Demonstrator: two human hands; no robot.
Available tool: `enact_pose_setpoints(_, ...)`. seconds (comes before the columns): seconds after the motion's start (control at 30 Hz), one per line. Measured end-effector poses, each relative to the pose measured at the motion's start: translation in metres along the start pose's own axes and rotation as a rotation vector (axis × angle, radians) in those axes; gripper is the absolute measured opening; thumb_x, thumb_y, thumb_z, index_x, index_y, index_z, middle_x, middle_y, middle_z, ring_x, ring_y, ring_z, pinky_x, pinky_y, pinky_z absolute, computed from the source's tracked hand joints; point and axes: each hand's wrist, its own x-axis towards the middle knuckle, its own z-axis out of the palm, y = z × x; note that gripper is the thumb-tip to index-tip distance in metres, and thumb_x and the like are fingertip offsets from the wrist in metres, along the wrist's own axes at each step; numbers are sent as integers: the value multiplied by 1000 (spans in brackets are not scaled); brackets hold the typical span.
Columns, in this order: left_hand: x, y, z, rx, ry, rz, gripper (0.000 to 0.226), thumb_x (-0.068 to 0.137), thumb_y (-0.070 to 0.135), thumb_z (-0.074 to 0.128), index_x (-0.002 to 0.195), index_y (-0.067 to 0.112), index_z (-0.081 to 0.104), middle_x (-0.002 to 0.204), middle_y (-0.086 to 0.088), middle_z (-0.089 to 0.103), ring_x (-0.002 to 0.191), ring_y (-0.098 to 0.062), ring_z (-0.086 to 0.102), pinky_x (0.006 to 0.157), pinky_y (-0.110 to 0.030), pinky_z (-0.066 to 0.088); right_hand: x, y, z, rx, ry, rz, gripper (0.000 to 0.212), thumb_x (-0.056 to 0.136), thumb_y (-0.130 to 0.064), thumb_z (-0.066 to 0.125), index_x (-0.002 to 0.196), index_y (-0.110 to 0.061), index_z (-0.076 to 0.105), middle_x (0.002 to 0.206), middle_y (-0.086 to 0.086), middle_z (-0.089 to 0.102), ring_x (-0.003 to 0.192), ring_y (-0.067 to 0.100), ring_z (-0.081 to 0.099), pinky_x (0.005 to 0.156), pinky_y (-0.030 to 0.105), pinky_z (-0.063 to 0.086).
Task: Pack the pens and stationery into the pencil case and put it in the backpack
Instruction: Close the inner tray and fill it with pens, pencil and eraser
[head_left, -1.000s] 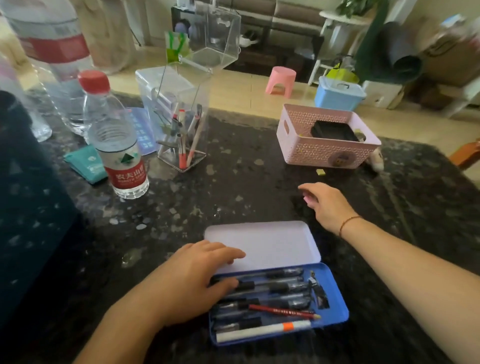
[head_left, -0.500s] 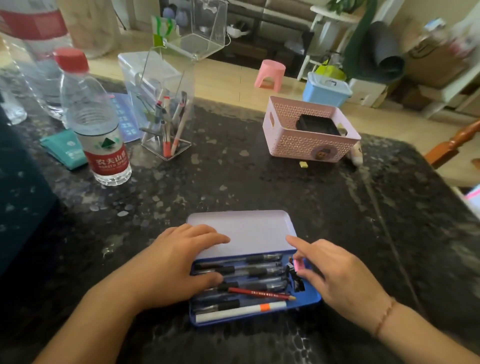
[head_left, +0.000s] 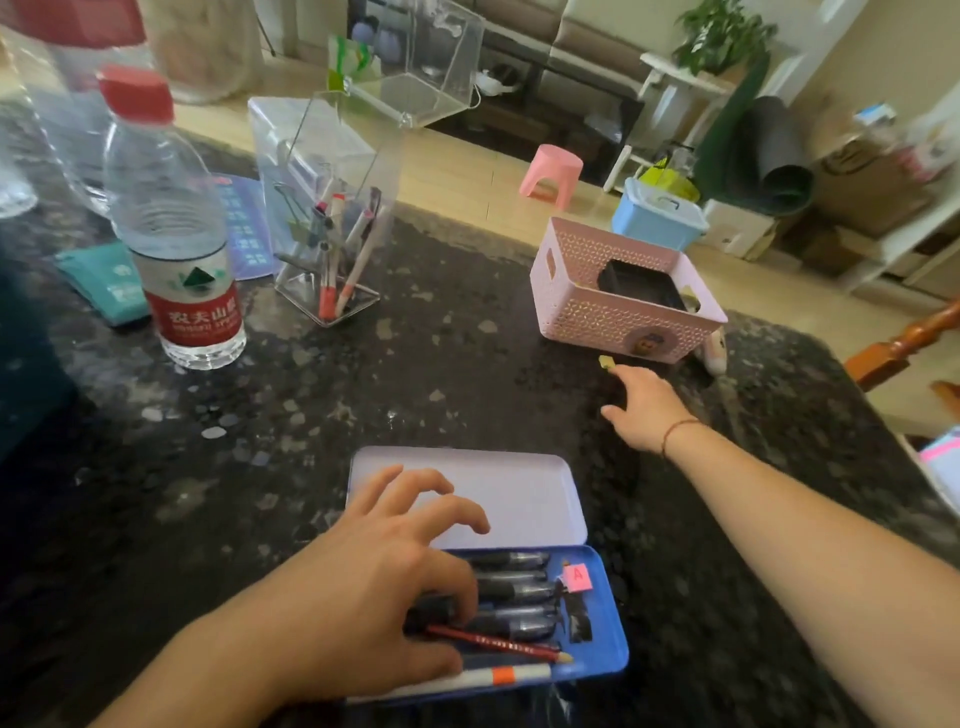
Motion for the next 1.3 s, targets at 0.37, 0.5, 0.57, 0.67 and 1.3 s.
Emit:
enact_pose_setpoints(0.37, -1, 0, -1, -5, 21, 13, 18, 80, 55, 56, 81, 39, 64, 133, 34, 32, 135, 1, 12, 106, -20, 15, -9, -6, 4, 217, 267, -15, 13, 87, -13, 65, 93, -24, 65, 91, 8, 69, 78, 21, 63, 76, 30, 50)
enact_pose_setpoints(0.5, -7, -5, -4, -6, 38, -14, 17, 78, 57, 56, 79, 40, 59, 134, 37, 30, 137, 0, 12, 110, -29, 21, -102, -6, 7, 641, 187, -71, 24, 83, -11, 70, 85, -34, 62, 76, -5, 70, 66, 7, 67, 67, 25, 53)
enact_pose_setpoints(0.57, -8, -6, -6, 3, 32, -23, 18, 77, 58, 56, 78, 40, 57, 135, 35, 31, 136, -1, 14, 110, -30, 22, -139, 1, 15, 624, 101, -79, 27, 79, -16, 75, 88, -39, 64, 85, -14, 71, 81, -2, 67, 74, 20, 52)
enact_pose_setpoints(0.67, -9, -6, -6, 8, 30, -17, 19, 75, 59, 59, 77, 41, 54, 134, 33, 32, 135, 0, 17, 109, -30, 23, -165, 13, 26, 422, 105, -104, 30, 75, -20, 79, 86, -44, 63, 93, -19, 65, 92, -1, 60, 83, 20, 44)
enact_pose_setpoints(1.3, -11, -11, -13, -26, 155, -157, 25, 77, 64, 59, 91, 44, 56, 139, 23, 39, 138, -10, 22, 114, -41, 21, -211, 5, 1, 174, 228, -839, 24, 84, -18, 69, 108, -24, 67, 97, -2, 62, 86, 13, 59, 69, 30, 51)
